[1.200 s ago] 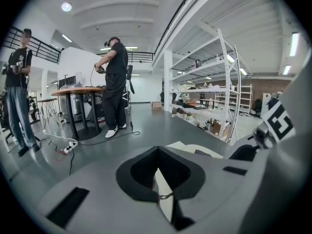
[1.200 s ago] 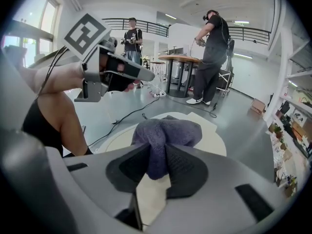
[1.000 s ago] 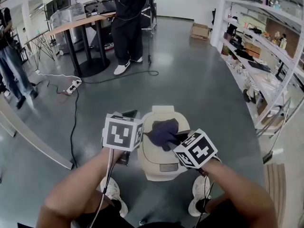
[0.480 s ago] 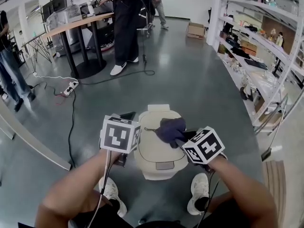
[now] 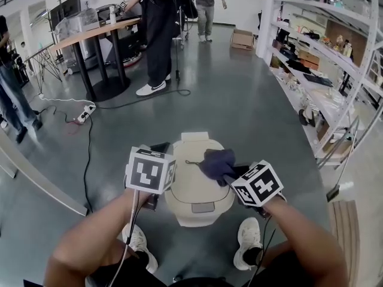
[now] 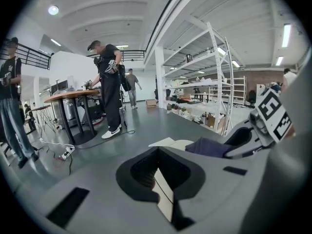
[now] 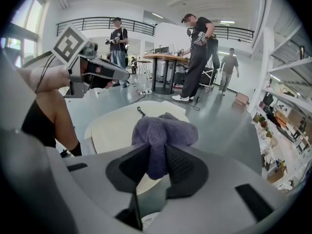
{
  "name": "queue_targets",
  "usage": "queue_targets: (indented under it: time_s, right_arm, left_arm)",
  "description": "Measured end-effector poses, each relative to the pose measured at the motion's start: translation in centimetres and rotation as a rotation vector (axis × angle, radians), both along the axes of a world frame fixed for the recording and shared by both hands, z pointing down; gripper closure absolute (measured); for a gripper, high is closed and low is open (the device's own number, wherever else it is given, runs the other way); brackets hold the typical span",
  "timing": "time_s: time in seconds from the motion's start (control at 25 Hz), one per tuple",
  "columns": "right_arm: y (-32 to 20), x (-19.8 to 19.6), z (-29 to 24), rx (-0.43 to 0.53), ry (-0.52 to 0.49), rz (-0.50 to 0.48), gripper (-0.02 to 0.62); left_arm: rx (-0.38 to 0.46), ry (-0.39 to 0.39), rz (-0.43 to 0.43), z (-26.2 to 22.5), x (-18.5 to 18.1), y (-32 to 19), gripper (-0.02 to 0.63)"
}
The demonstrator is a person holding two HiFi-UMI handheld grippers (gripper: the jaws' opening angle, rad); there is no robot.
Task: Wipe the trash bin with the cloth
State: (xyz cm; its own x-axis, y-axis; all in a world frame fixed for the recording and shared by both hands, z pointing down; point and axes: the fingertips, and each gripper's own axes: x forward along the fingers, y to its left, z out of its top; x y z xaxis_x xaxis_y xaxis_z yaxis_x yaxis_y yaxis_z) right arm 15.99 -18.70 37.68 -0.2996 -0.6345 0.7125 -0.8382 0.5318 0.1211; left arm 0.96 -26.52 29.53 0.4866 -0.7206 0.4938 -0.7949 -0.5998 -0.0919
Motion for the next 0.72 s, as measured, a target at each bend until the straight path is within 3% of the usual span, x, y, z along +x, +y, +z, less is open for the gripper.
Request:
queue_targets:
  time_s: [0.08,0.28,0.48,0.72]
  right_arm:
    - [0.2,-0.6,-0.4,0.016,0.005,-0.025,0.503]
    - [1.0,-3.2,-2.1,0.049,-0.032,-0.088,0.502]
    - [2.3,-8.8,-4.0,0.075,-0.076,-0.206,0.503]
    - [4.4,-14.0,-2.4,0.051,-0.031,-0.319,0.503]
  left_arm:
    - [-0.008,0.009,0.002,0.0,0.0,0.2,0.606]
    - [-0.048,0.116,-0.029,-1.0,-1.4,0.9,0.606]
    - [-0.03,0.078,-0.064,-0.7,-3.7,1.5,0.606]
    - [-0.048,0.057,-0.062,0.5,-5.5,3.5,0.606]
